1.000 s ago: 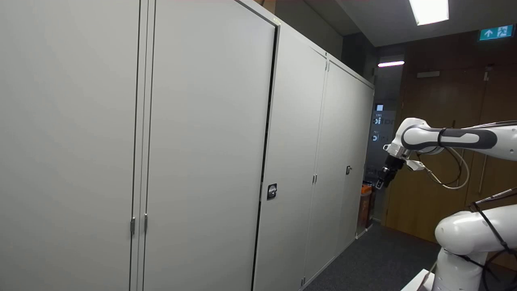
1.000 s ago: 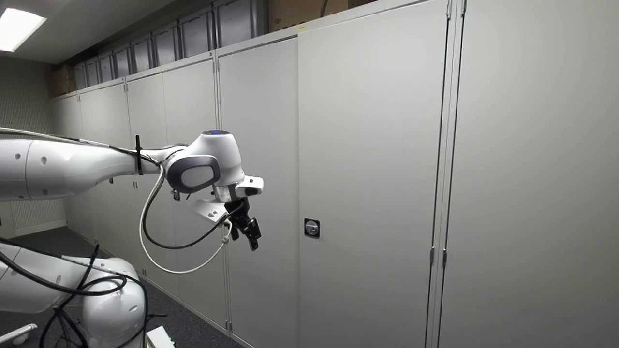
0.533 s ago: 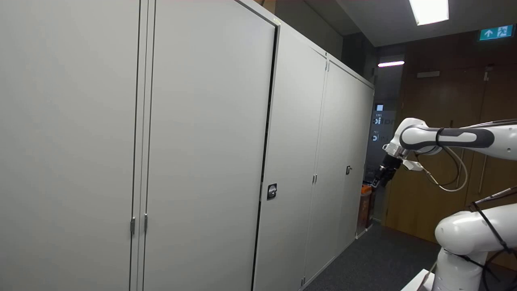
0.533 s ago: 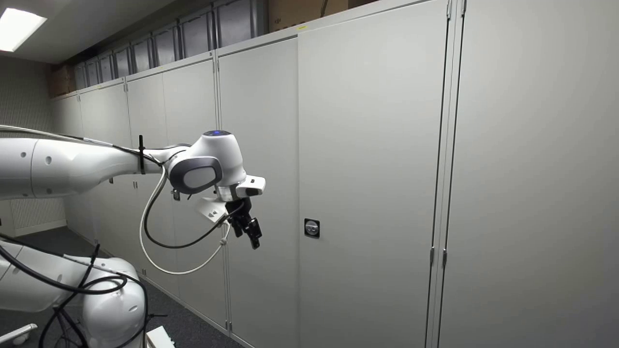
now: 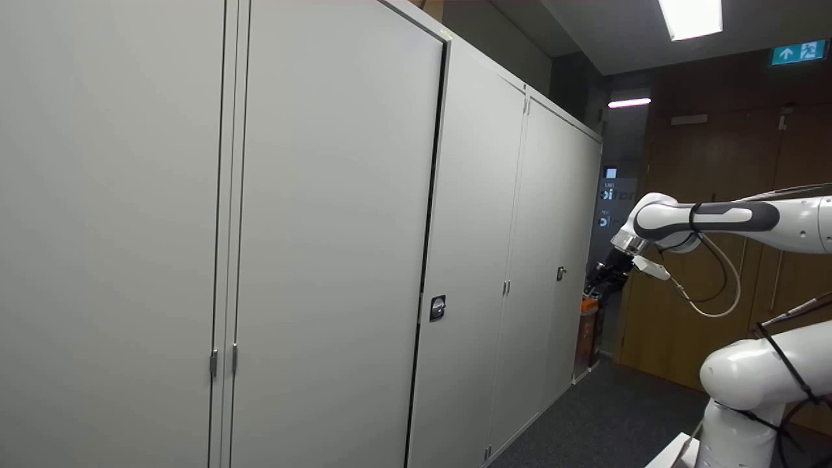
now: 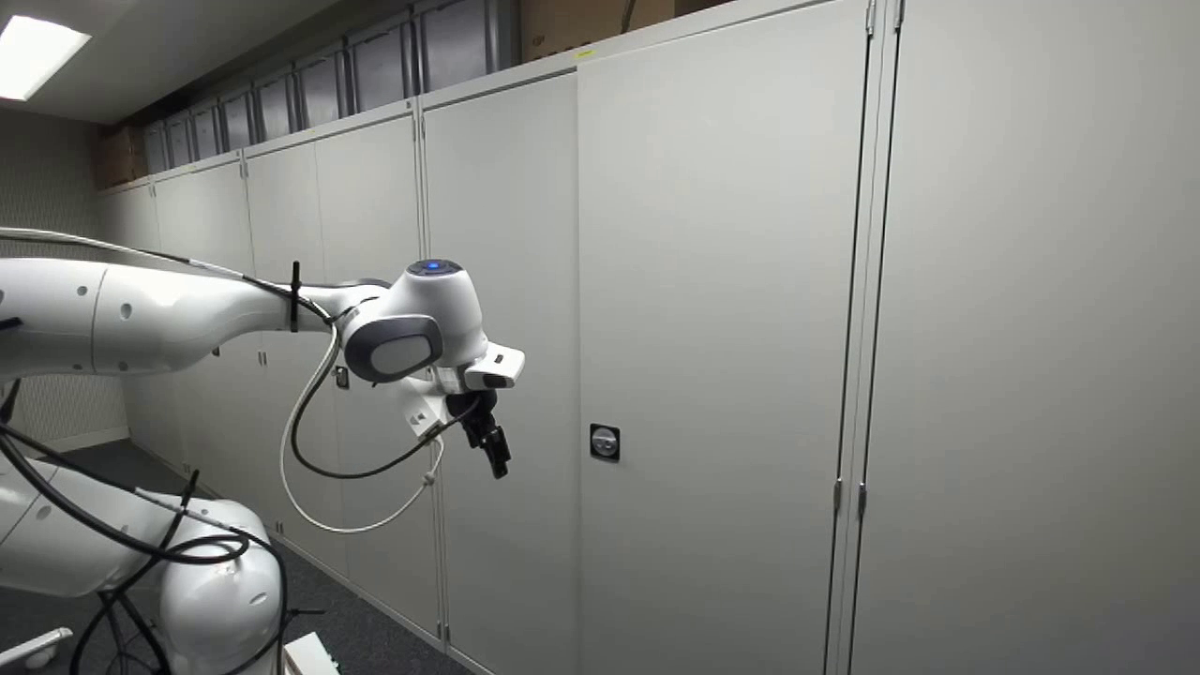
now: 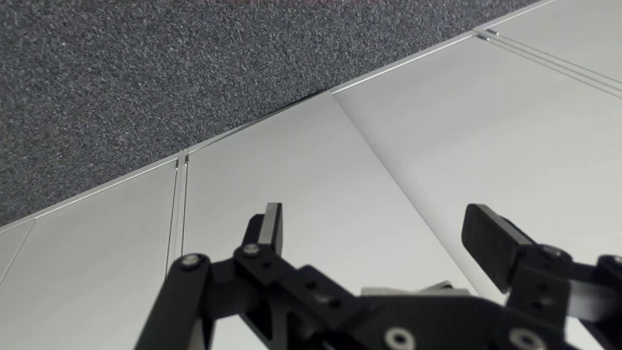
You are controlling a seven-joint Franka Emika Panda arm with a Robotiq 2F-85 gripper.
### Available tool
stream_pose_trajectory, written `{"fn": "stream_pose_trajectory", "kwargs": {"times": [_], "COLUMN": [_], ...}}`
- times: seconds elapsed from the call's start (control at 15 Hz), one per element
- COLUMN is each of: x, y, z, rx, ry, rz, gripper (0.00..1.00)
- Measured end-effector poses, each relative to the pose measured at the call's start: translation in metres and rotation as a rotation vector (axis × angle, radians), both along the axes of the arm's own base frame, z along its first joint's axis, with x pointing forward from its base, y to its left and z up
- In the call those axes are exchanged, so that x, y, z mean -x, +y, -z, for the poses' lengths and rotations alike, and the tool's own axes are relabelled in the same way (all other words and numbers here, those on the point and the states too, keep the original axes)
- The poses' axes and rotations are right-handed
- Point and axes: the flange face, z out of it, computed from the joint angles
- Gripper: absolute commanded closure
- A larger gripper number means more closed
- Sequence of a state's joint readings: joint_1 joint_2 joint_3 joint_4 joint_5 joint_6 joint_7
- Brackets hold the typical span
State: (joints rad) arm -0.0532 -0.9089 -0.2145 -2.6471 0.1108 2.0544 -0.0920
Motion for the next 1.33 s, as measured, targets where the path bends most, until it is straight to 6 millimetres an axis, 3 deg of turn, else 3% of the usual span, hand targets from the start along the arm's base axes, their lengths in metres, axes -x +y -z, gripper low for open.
{"fn": "stream_pose_trajectory", "kwargs": {"times": [0.8, 1.33], "x": [-0.036, -0.057], "y": [0.022, 0.023], "z": [0.007, 0.012], "rx": [-0.162, -0.261], "ry": [-0.027, -0.077], "rz": [0.267, 0.440], "gripper": [0.00, 0.00]}}
